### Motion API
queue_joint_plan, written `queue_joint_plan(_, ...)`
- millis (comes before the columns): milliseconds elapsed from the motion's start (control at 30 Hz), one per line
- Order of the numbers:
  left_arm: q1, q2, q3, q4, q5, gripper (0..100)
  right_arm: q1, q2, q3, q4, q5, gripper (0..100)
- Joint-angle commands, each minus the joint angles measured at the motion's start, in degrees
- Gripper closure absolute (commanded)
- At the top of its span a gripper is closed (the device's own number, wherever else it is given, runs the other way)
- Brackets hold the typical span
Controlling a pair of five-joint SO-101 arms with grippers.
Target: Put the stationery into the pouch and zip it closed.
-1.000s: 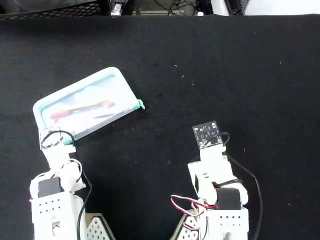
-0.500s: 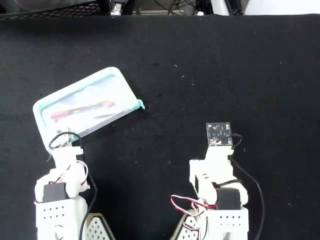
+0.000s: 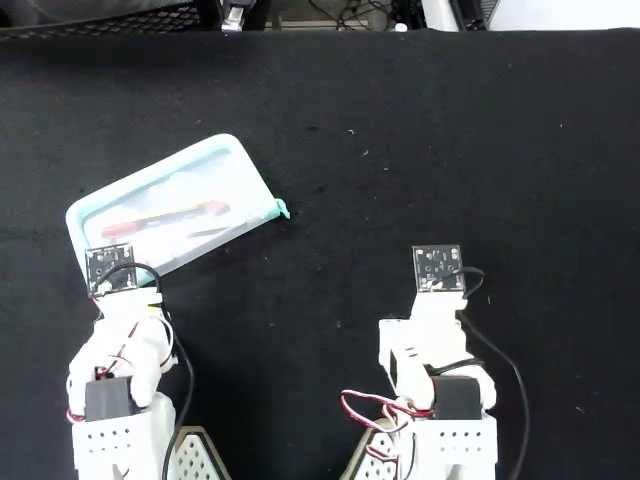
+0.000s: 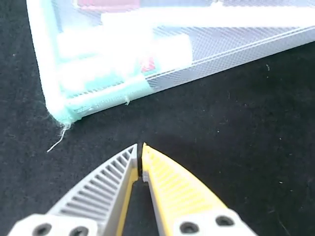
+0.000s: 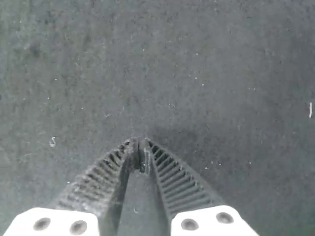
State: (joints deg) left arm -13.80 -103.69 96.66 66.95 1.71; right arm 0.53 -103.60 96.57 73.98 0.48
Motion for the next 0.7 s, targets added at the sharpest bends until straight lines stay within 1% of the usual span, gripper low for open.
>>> queue_joint_plan(0, 0.66, -0.79, 0.75, 0.09, 0.53, 97, -0.53, -3.38, 0.04, 0.09, -0.62, 98.3)
queue_joint_plan(667, 0.66, -0.35, 0.75, 0.09, 0.53, 97, -0.62, -3.82, -0.04, 0.26, -0.62, 98.3)
